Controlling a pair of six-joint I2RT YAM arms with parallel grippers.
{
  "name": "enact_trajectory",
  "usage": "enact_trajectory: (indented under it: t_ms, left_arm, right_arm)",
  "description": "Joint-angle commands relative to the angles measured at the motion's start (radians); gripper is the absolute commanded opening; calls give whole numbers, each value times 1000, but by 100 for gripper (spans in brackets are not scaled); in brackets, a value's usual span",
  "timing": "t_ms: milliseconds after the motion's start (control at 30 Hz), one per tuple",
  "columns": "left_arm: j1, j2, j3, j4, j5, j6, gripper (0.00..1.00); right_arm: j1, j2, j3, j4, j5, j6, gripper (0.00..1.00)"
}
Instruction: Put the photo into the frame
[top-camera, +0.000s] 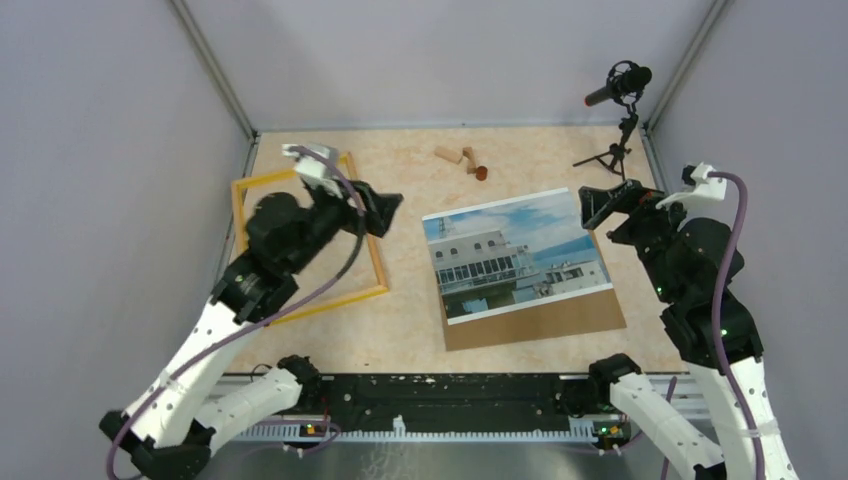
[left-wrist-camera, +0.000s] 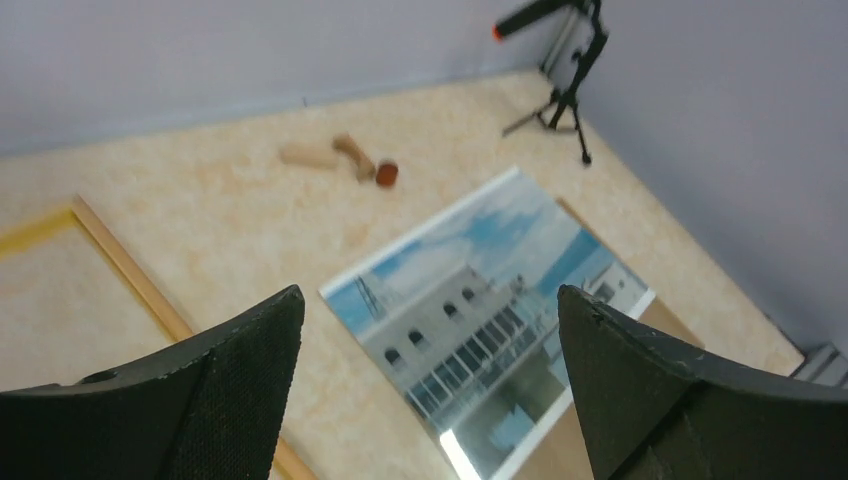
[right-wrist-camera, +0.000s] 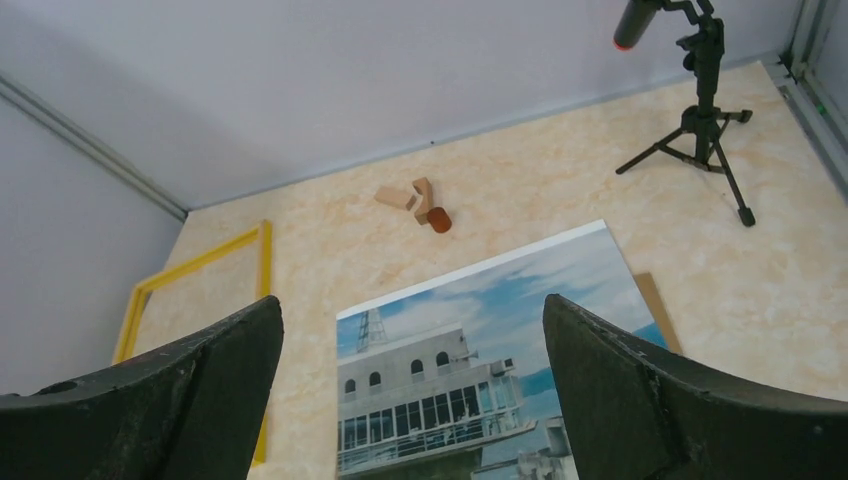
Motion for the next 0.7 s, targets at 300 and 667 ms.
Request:
enact_trajectory:
  t_ms: [300,667]
  left_arm:
    - [-327,160,-479,42,-250,-579,99]
    - [-234,127,-927,670,72,-855,98]
  right_arm:
    - [-7,98,-139,8,-262,50,99]
    - [-5,335,-454,371,-615,334,99]
